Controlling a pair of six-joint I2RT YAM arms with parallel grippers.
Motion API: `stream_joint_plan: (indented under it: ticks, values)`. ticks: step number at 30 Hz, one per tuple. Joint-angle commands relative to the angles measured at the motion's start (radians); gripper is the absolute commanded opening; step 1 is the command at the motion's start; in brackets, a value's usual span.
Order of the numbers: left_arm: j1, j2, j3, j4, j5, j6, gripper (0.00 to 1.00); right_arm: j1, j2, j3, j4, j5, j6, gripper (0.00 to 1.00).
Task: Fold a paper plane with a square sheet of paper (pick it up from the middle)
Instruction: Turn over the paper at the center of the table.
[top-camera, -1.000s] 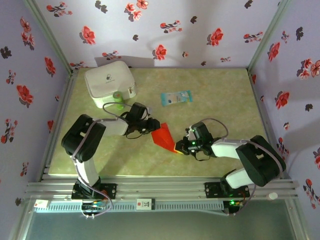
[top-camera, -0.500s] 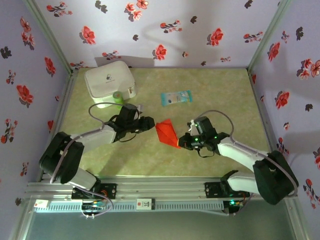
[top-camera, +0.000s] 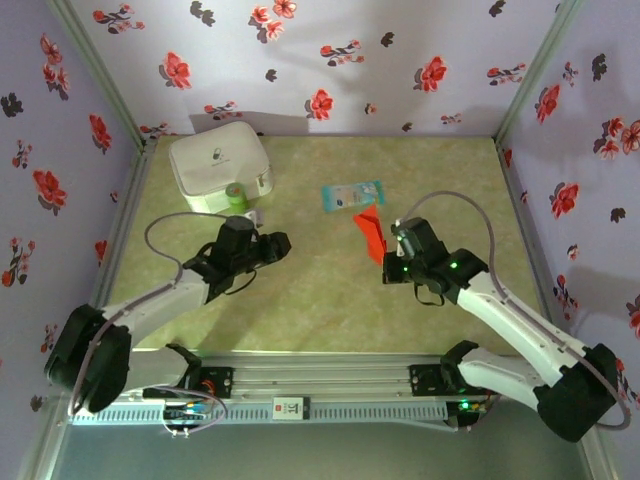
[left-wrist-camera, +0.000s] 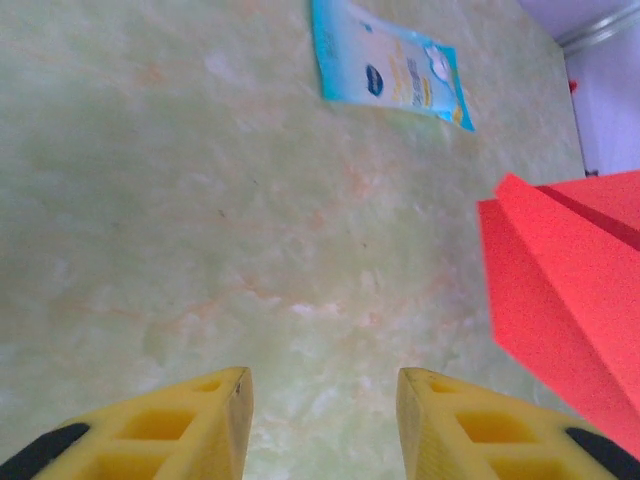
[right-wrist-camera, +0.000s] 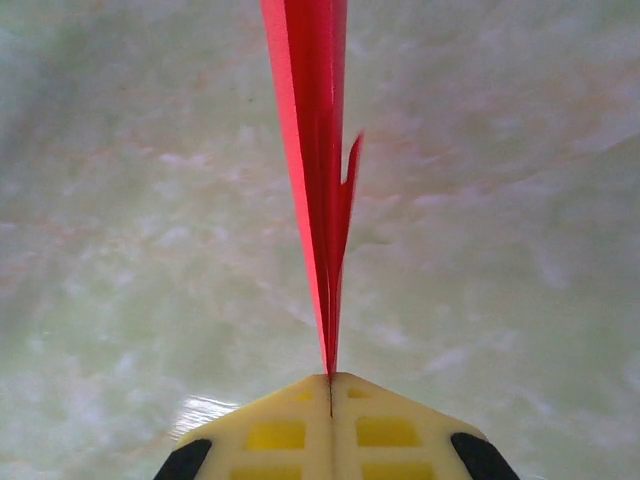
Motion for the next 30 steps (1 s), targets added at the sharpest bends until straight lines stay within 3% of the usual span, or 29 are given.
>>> stream_joint_plan:
  ticks: [1,8,14,22,30]
  values:
    - [0.018,-0.059,-0.027,-0.049,-0.093,0.016,0.43,0.077,0.049,0.086,-0.224,0.366,-0.055,0.0]
    - [0.052,-0.164,-0.082,-0.097,-0.167,-0.017,0.43,0.21,0.272,0.211,-0.361,0.583,-0.019,0.0]
    - [0.083,-0.267,-0.124,-0.147,-0.22,-0.031,0.45,0.335,0.442,0.246,-0.33,0.601,-0.023,0.0]
    - [0.129,-0.362,-0.144,-0.186,-0.247,-0.028,0.51,0.467,0.655,0.296,-0.204,0.308,-0.139,0.08]
    - [0.132,-0.333,-0.117,-0.206,-0.201,0.013,0.53,0.465,0.647,0.277,-0.065,0.079,-0.173,0.28]
